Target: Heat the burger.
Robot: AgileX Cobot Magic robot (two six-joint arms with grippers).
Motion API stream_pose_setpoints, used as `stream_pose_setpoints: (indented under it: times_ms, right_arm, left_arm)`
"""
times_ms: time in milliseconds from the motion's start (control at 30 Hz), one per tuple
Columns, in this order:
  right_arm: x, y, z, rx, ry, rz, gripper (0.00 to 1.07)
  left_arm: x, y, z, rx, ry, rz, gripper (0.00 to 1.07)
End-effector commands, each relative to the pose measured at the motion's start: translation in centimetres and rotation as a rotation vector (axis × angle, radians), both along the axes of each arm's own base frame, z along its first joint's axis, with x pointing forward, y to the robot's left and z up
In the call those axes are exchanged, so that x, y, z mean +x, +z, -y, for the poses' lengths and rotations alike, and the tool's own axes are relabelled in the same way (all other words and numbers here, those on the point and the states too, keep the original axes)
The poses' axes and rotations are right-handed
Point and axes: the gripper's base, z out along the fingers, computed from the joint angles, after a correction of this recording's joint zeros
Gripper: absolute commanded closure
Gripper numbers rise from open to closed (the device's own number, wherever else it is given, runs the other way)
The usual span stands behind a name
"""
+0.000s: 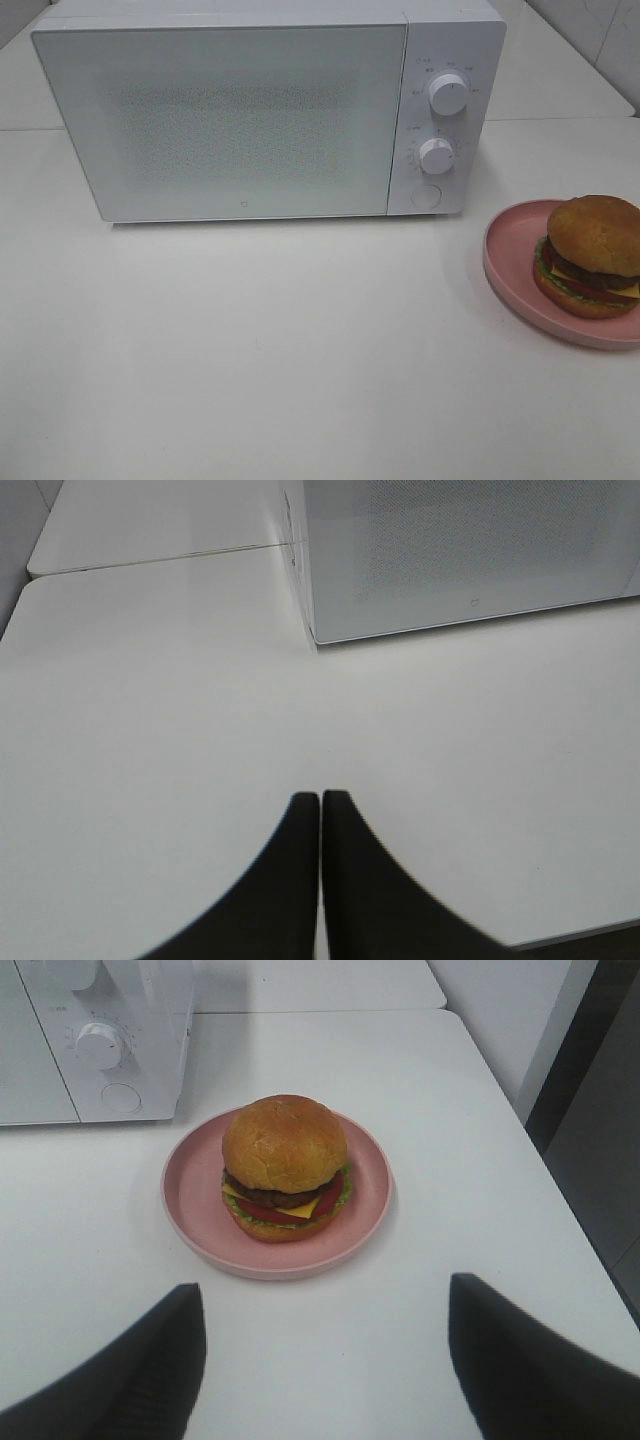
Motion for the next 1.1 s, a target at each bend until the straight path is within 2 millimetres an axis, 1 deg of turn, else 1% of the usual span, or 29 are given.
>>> stream_pose_setpoints:
  times_ms: [33,300,1100]
  right_arm:
    - [-0.45,0.06,-0.01,-0.01,0.0,0.039,0.45]
    - [-0.45,0.06,-0.01,-0.01,0.0,0.039,0.45]
    - [-0.45,0.06,-0.01,-0.01,0.0,0.039,0.45]
  left_arm:
    - [-0.35,0.03,0.0,0.003,0.001,0.03,1.06]
    - [-0.42,0.03,-0.05,0.003,-0.043,0.03,1.06]
    - [-0.37,0.02,-0.13,0.016,0.001,0.032,1.06]
